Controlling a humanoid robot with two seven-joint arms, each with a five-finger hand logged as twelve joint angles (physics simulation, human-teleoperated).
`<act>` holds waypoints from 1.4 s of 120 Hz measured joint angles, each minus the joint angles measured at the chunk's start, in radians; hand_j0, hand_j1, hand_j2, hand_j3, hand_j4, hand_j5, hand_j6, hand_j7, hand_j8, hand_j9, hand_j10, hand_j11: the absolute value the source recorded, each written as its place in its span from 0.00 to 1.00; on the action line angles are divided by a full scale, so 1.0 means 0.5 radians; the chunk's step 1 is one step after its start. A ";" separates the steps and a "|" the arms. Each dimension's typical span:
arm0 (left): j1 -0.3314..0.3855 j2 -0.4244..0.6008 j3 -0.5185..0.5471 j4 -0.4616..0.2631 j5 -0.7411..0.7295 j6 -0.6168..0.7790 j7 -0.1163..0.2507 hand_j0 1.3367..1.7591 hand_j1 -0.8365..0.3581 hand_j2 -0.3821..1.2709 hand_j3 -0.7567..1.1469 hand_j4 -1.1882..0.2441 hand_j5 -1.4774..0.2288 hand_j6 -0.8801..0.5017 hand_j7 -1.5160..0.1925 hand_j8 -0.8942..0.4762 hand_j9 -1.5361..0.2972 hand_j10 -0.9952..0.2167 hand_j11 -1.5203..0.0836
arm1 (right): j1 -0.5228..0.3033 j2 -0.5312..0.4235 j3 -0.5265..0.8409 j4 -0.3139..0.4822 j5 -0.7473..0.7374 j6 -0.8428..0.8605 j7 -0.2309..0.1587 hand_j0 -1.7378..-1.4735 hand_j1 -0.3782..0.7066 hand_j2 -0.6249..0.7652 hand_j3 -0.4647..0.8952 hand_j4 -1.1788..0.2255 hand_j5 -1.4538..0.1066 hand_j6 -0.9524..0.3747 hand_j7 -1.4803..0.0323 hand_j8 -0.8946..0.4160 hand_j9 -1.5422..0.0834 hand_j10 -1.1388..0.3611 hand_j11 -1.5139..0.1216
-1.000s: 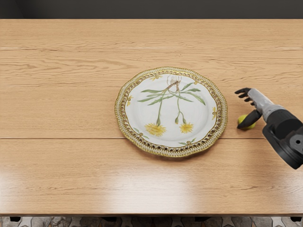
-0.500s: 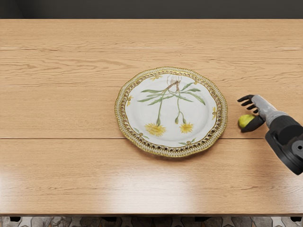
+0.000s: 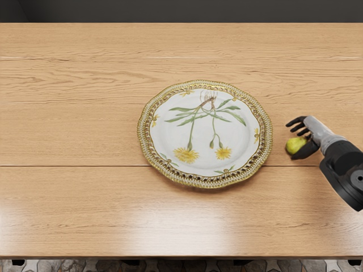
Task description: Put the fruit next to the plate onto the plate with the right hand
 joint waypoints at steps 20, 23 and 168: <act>0.000 0.000 0.000 0.000 0.000 0.000 0.000 0.76 0.99 0.23 0.40 0.83 0.87 0.63 0.89 0.65 0.84 0.82 0.95 | -0.004 0.001 0.000 -0.005 -0.005 0.000 -0.001 0.33 0.44 0.44 0.39 0.51 0.55 0.36 0.59 0.33 0.58 0.45 0.56; 0.000 0.000 0.000 0.000 0.000 0.000 0.000 0.76 0.99 0.23 0.40 0.83 0.87 0.63 0.89 0.65 0.84 0.82 0.95 | -0.004 0.002 0.001 -0.007 -0.006 -0.001 0.000 0.34 0.43 0.43 0.39 0.50 0.54 0.35 0.58 0.32 0.57 0.45 0.55; 0.000 0.000 0.000 0.000 0.000 0.000 0.000 0.76 0.99 0.23 0.40 0.83 0.87 0.63 0.89 0.65 0.84 0.82 0.95 | 0.356 0.053 0.249 -0.012 0.390 0.038 0.002 0.32 0.60 0.68 0.34 0.27 0.18 0.39 0.26 0.39 0.25 0.31 0.21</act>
